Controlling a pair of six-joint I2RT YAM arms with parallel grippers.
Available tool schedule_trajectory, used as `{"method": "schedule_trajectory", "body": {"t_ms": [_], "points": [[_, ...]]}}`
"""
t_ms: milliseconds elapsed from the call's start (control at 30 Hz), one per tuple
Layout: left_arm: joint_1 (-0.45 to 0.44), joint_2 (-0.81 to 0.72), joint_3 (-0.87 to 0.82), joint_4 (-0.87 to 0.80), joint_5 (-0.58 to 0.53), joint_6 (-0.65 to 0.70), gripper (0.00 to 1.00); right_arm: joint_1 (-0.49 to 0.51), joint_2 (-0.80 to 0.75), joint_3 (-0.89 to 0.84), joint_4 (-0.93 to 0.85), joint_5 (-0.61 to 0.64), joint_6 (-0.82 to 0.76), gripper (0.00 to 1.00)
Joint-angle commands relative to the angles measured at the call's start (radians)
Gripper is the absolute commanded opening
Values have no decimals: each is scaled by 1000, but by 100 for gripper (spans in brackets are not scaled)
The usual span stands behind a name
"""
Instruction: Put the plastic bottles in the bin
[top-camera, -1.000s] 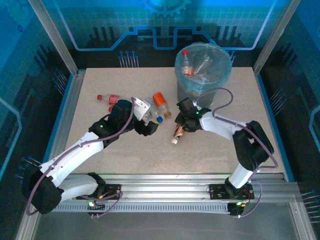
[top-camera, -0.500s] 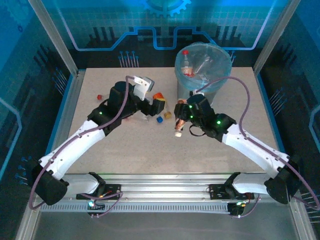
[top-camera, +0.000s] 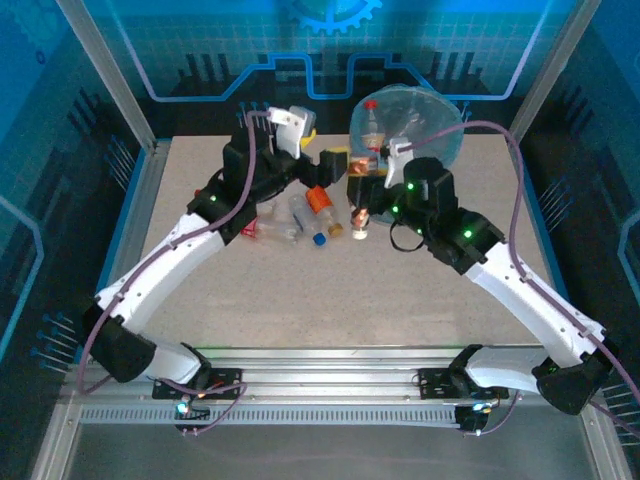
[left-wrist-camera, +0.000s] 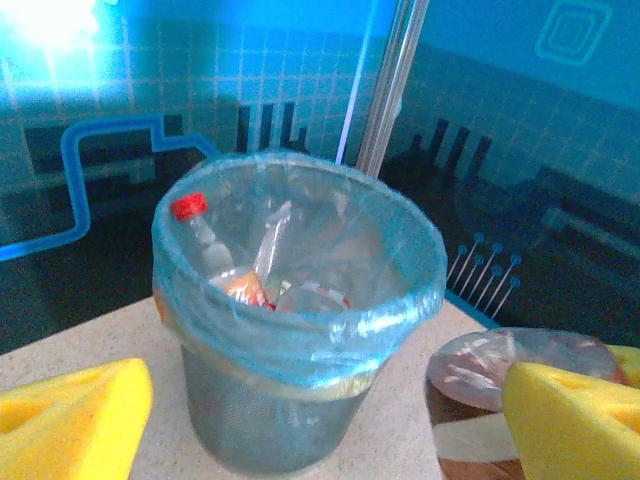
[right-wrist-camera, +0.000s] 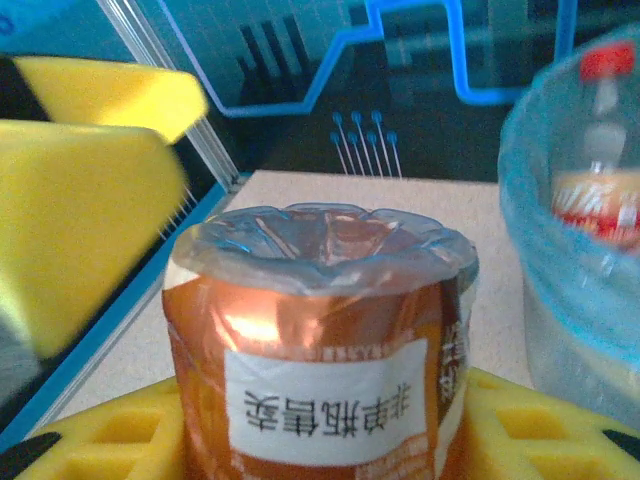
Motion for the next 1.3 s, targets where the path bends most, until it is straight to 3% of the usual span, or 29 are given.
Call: {"method": "schedule_trajectory", "body": {"t_ms": [0,567,967,1267], "points": [[7,64,107,36,-37,-27,91,-33,20,89,51,-11,-97,48],[7,505,643,-103,-15,-158,86,-276,297,490,85,169,-306,46],[6,688,844,-230,1,-166,85,-291,573,699,-19,255,-431,46],[6,724,873,-245,8,-162,85,-297,715,833,-113,310,-483,47]]}}
